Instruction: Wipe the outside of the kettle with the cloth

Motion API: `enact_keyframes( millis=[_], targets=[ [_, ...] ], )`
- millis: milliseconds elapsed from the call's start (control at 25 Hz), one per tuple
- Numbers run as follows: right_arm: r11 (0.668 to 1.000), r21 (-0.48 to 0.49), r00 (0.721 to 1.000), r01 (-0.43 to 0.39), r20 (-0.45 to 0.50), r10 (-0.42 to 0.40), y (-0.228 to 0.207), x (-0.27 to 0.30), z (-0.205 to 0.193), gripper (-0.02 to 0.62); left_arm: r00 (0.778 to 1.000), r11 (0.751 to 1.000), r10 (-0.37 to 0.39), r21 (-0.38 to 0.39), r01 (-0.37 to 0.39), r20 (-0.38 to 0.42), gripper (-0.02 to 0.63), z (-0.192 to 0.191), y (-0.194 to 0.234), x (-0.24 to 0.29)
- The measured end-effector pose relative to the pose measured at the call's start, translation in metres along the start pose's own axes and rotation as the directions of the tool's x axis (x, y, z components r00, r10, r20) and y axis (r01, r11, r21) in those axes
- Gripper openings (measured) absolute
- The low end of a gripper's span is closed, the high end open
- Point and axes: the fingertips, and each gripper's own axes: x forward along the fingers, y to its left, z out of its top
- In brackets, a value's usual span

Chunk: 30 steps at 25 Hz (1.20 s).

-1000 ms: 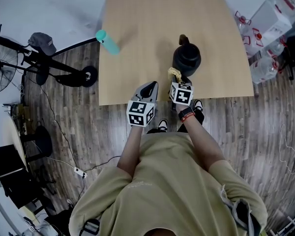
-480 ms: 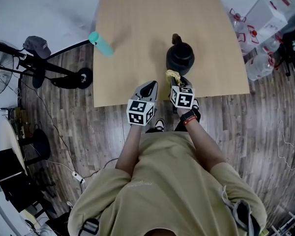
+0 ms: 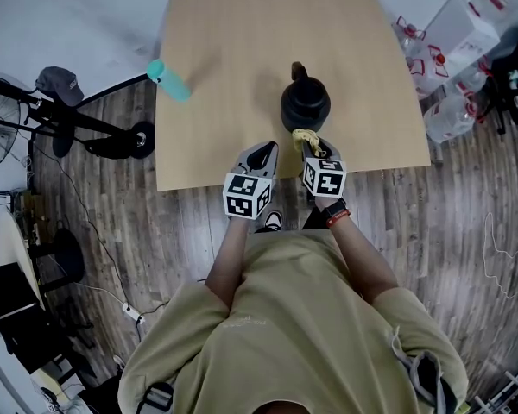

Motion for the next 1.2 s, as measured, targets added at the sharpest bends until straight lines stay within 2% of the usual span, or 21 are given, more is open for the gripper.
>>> enact_keyframes(
  millis=[440,760,1200],
  targets=[
    [1.0,-0.027,1.0,-0.007,-0.003,0.007,-0.029,-0.009,0.006,0.121,1.0,1.0,0.01,0.001,-0.01,0.001,0.025,0.006,-0.011,0.019],
    [0.999,-0.04,1.0,0.019,-0.008,-0.019,-0.056,-0.009,0.012,0.12,1.0,1.0,0.008,0.0,-0.008,-0.011,0.025,0.004,-0.025,0.032],
    [0.997,-0.054,0.998,0.061,-0.014,-0.062,-0.086,-0.002,0.017,0.118,0.999,0.999,0.053,-0.005,-0.053,-0.006,0.025,0.01,-0.022,0.037]
  ],
)
